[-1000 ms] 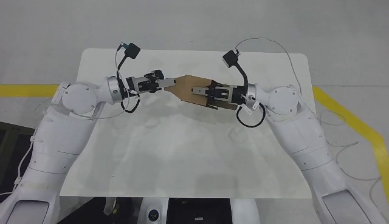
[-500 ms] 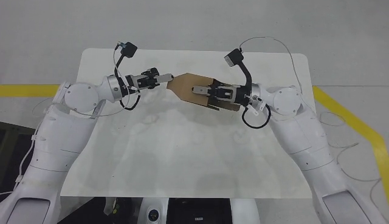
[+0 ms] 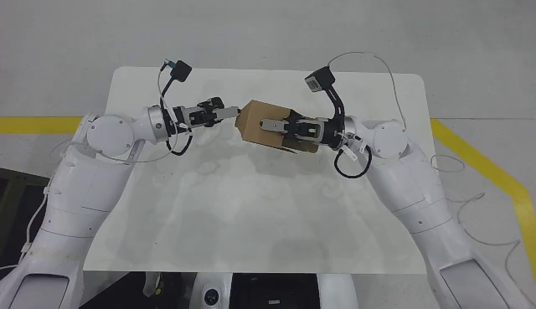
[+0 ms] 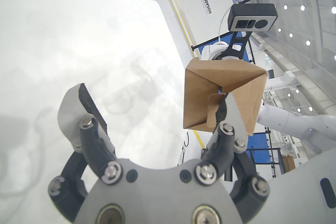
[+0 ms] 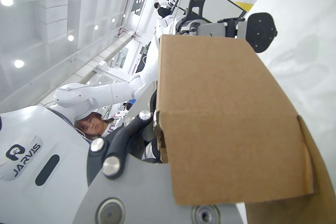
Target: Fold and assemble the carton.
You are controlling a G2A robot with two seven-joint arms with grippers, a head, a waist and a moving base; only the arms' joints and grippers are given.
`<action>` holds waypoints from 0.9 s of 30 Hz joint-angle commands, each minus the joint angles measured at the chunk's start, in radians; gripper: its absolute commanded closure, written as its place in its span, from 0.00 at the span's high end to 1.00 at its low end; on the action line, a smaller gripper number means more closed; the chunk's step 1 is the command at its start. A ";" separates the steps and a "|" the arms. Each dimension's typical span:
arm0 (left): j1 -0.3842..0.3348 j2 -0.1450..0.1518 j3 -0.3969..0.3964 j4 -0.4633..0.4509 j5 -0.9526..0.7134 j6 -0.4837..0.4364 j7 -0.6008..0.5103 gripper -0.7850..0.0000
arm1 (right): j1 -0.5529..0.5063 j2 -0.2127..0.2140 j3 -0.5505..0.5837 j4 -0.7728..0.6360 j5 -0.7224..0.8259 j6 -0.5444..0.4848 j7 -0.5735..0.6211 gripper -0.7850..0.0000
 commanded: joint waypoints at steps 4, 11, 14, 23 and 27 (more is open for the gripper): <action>0.011 0.001 -0.001 -0.007 -0.023 -0.020 -0.022 1.00 | 0.009 -0.006 -0.010 0.019 0.049 -0.027 0.020 0.00; 0.001 -0.002 0.010 0.017 -0.094 -0.043 -0.074 1.00 | 0.021 -0.013 -0.023 0.036 0.088 -0.044 0.051 0.00; -0.004 -0.004 0.018 0.023 -0.116 -0.063 -0.088 1.00 | 0.029 -0.017 -0.032 0.043 0.097 -0.044 0.073 0.00; -0.005 -0.004 0.025 0.029 -0.166 -0.126 -0.146 1.00 | 0.047 -0.028 -0.053 0.064 0.136 -0.062 0.103 0.00; -0.006 -0.004 0.027 0.034 -0.175 -0.135 -0.156 1.00 | 0.050 -0.032 -0.055 0.073 0.162 -0.073 0.118 0.00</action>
